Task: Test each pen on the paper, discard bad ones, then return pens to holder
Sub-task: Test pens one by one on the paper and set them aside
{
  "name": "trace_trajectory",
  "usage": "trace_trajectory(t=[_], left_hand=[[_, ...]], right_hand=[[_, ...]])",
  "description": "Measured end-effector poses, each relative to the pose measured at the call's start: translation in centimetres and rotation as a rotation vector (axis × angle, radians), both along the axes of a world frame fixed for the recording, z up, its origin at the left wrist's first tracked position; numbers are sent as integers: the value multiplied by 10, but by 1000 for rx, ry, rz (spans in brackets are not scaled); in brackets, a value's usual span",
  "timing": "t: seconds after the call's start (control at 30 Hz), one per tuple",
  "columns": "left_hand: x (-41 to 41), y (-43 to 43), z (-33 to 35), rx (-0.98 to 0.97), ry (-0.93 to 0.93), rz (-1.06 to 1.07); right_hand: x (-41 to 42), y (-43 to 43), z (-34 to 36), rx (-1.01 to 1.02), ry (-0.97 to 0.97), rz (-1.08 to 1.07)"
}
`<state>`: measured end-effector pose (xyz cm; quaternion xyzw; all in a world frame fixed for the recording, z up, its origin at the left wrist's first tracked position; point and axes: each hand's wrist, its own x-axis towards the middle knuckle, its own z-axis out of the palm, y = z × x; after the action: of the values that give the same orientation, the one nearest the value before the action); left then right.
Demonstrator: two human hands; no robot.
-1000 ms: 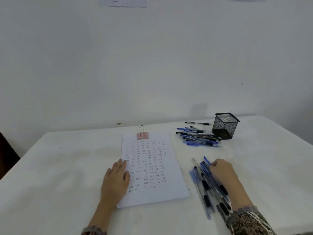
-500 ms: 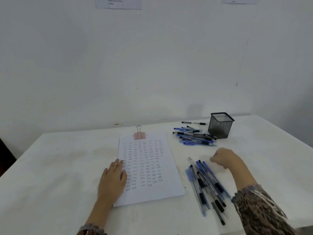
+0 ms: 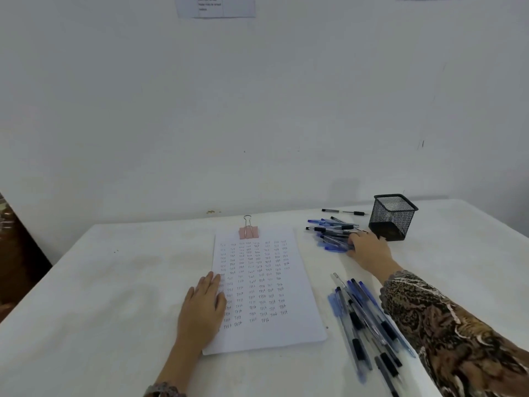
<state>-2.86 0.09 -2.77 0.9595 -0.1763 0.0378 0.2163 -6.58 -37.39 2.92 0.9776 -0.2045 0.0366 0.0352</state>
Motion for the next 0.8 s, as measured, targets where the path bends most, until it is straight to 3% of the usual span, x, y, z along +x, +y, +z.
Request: trace_trajectory(t=[0.2, 0.27, 0.3, 0.33, 0.4, 0.47, 0.53, 0.67, 0.8], left_hand=[[1, 0, -3, -11, -20, 4], [1, 0, -3, -9, -19, 7], [1, 0, -3, -13, -23, 10], [1, 0, -4, -18, -29, 14], [2, -1, -5, -24, -45, 22], [3, -1, -8, -36, -66, 25], [3, -1, -10, -42, -86, 23], [4, 0, -11, -26, -83, 8], [4, -1, -12, -35, -113, 17]], right_hand=[[5, -2, 14, 108, 74, -32], [5, -1, 17, 16, -36, -24], [5, 1, 18, 63, -152, -19], [4, 4, 20, 232, -272, -13], [-3, 19, 28, 841, -496, 33], [-11, 41, 39, 1438, -607, 73], [-13, 61, 39, 1850, -682, 63], [-16, 93, 33, 2369, -793, 121], [-22, 113, 19, 2563, -855, 66]])
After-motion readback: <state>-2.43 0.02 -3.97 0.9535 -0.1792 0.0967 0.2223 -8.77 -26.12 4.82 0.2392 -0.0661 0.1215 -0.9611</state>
